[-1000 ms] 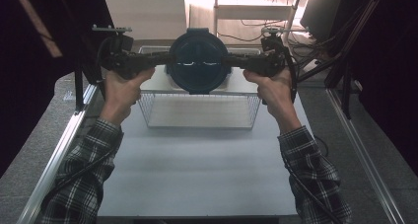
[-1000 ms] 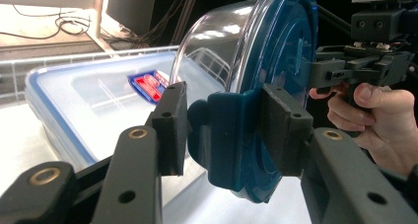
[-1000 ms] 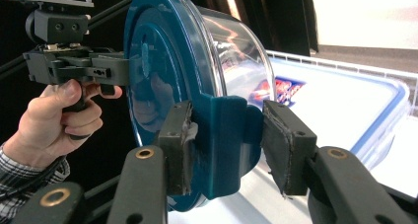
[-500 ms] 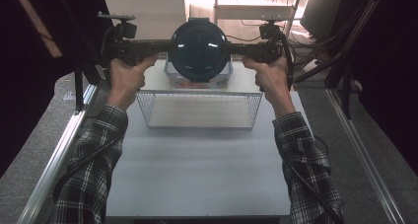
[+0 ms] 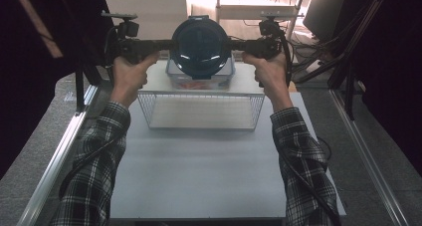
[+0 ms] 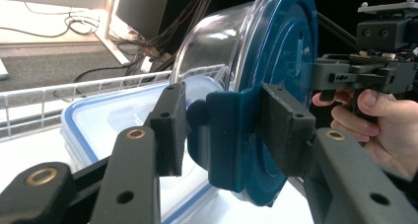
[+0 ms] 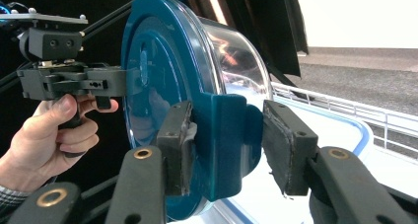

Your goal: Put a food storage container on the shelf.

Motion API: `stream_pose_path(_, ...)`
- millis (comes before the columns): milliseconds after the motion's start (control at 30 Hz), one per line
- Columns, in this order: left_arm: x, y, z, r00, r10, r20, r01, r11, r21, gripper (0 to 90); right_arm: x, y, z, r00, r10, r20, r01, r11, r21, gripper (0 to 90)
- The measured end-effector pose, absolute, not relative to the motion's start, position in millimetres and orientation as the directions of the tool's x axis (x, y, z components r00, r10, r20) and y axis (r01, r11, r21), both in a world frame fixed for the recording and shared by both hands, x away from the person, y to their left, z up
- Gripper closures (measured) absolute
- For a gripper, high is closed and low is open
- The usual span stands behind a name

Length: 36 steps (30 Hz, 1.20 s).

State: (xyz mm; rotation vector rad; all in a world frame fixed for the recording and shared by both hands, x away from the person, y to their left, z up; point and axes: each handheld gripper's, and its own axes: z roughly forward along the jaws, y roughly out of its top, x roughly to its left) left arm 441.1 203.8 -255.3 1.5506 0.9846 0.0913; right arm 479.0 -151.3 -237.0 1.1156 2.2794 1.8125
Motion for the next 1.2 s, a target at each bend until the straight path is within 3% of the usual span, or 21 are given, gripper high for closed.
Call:
stream_pose_path(100, 440.7, 202.2, -254.3, 0.626, 0.651, -0.429, 0.501, 0.085, 0.861, 54.6, 480.7, -151.0, -237.7, -0.740, 0.540, 0.401, 0.511, 0.063, 0.858, 55.1)
stream_pose_path(167, 438.6, 195.5, -250.1, 0.599, 0.726, -0.336, 0.478, 0.012, 0.878, 58.4, 480.3, -148.4, -236.7, -0.747, 0.543, 0.383, 0.493, 0.066, 0.868, 53.7)
stream_pose_path(433, 445.8, 198.4, -260.6, 0.585, 0.711, -0.390, 0.498, 0.065, 0.865, 57.2, 485.6, -146.6, -236.7, -0.728, 0.548, 0.412, 0.509, 0.029, 0.860, 52.0)
stream_pose_path(500, 445.7, 196.0, -260.1, 0.582, 0.731, -0.357, 0.493, 0.032, 0.870, 64.4, 487.7, -145.8, -238.1, -0.714, 0.557, 0.423, 0.519, 0.016, 0.855, 49.9)
stream_pose_path(567, 445.1, 191.4, -259.2, 0.577, 0.743, -0.340, 0.480, 0.028, 0.877, 62.9, 490.1, -143.6, -240.3, -0.690, 0.597, 0.410, 0.531, 0.032, 0.847, 49.3)
stream_pose_path(633, 445.2, 186.2, -257.2, 0.560, 0.764, -0.320, 0.472, 0.024, 0.881, 60.8, 488.8, -140.2, -242.9, -0.667, 0.682, 0.300, 0.488, 0.096, 0.868, 58.0)
stream_pose_path(733, 445.1, 182.2, -256.5, 0.553, 0.781, -0.292, 0.455, 0.010, 0.890, 60.2, 489.5, -142.4, -245.7, -0.675, 0.653, 0.344, 0.497, 0.058, 0.866, 60.2)
stream_pose_path(867, 439.6, 186.3, -257.2, 0.558, 0.772, -0.304, 0.437, 0.037, 0.899, 60.4, 482.7, -141.5, -242.1, -0.667, 0.689, 0.283, 0.461, 0.083, 0.883, 59.9)
stream_pose_path(967, 430.5, 195.4, -259.1, 0.583, 0.743, -0.328, 0.424, 0.066, 0.903, 61.3, 468.9, -144.7, -236.0, -0.691, 0.679, 0.248, 0.412, 0.089, 0.907, 65.3)
stream_pose_path(1200, 412.0, 201.5, -269.3, 0.630, 0.712, -0.310, 0.426, 0.018, 0.905, 78.3, 429.5, -143.2, -240.7, -0.769, 0.616, 0.168, 0.356, 0.195, 0.914, 86.4)
